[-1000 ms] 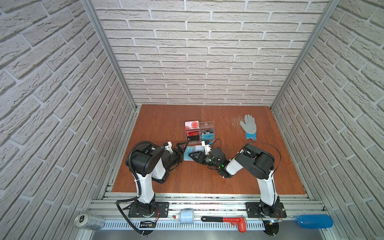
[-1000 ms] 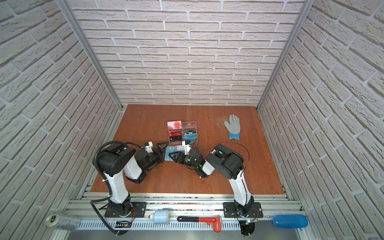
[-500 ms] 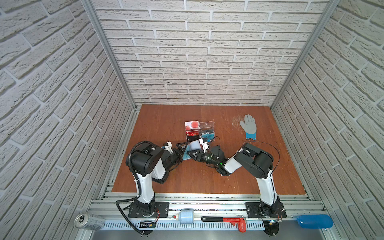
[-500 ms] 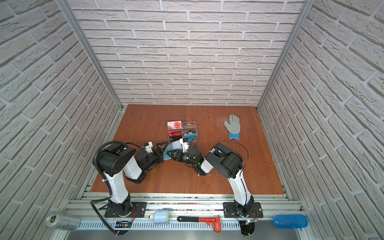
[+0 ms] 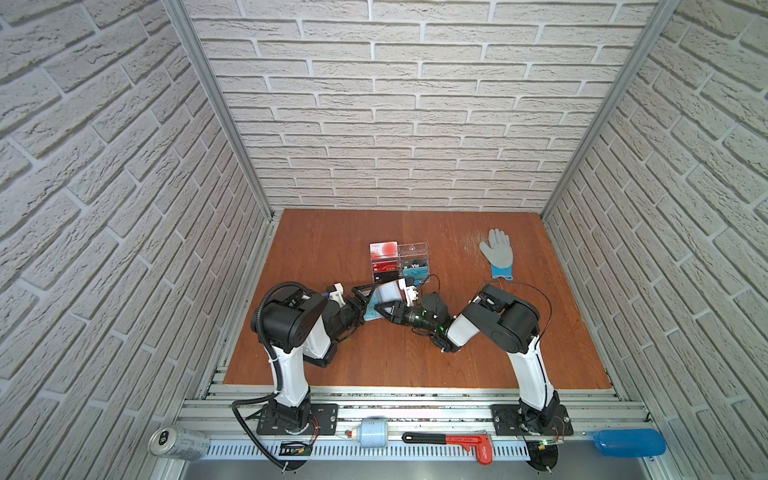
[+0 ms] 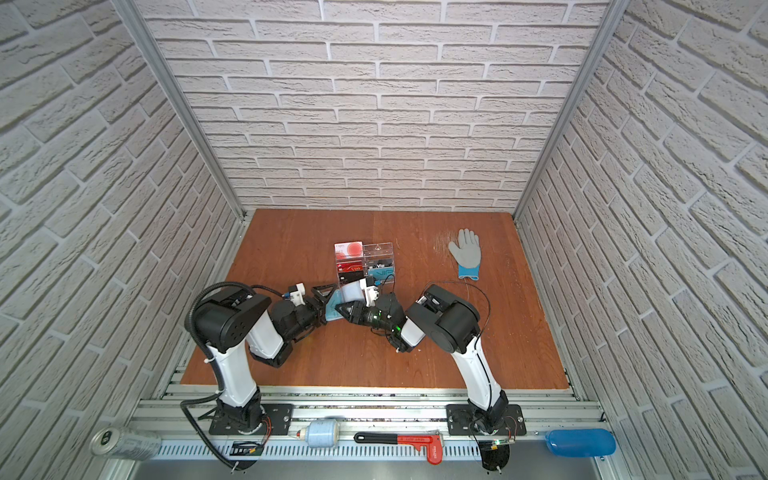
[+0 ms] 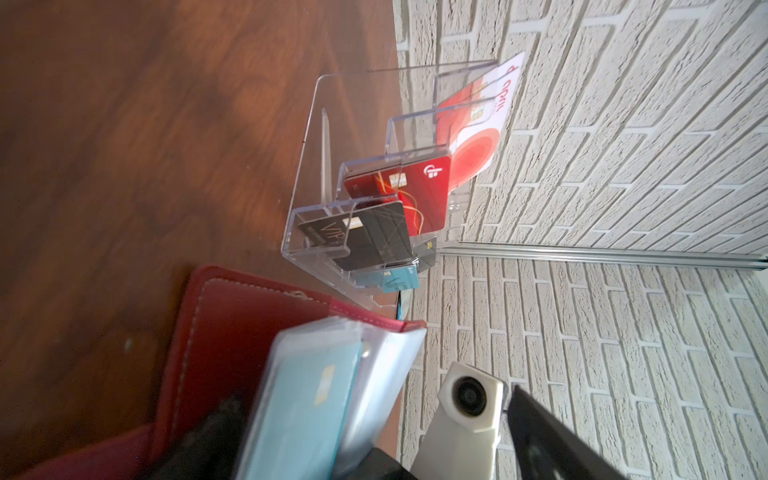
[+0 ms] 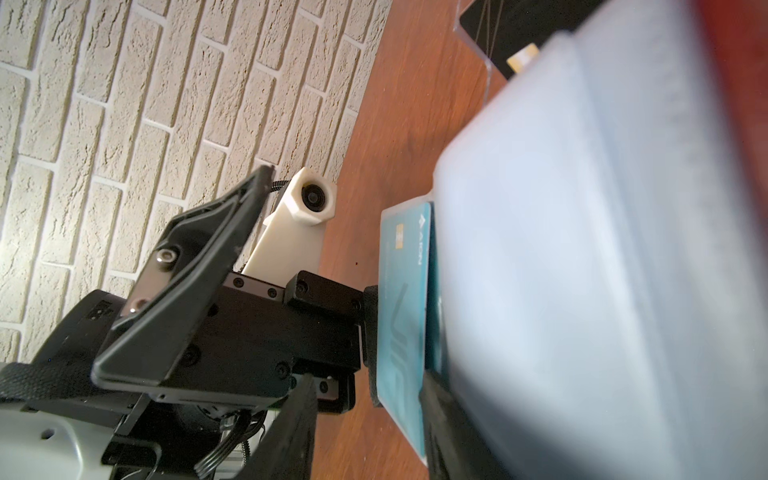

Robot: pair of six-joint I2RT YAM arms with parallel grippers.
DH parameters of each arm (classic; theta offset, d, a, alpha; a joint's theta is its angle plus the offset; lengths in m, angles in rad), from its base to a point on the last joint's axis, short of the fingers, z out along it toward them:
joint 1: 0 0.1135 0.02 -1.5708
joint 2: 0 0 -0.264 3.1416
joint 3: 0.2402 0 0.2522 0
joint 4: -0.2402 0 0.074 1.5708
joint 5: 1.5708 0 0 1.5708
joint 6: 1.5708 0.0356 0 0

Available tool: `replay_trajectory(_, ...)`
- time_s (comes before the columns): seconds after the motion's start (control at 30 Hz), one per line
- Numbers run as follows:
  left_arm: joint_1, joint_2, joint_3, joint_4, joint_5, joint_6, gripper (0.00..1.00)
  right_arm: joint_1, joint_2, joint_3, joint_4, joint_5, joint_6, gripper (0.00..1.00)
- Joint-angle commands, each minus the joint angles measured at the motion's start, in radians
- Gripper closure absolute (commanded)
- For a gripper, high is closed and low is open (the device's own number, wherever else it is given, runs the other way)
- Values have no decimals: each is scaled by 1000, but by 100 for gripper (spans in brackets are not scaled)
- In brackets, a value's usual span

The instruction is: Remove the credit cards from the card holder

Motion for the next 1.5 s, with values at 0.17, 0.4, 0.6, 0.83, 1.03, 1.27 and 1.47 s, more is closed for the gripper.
replay_trajectory(0.17,-4,51,-22,-143,30,10,2,28,9,-5,-25,-80,-27,68)
replay_trajectory(0.4,-3,53,-24,-143,32,11,2,29,28,-6,8,-87,-15,79)
replay_trajectory(0.6,-3,53,-25,-143,30,12,2,28,23,-10,-1,-87,-26,93)
replay_trajectory(0.83,-3,53,-27,-142,30,12,2,28,23,-12,-14,-81,-34,94)
replay_trajectory(1.03,-3,49,-30,-143,32,12,2,19,5,-37,-32,-57,-41,94)
replay_trajectory(1.27,-3,47,-33,-142,32,14,2,-3,-43,-65,-135,-24,-83,94)
replay_trajectory(1.47,-2,47,-33,-142,33,14,2,-27,-77,-92,-180,-14,-109,94)
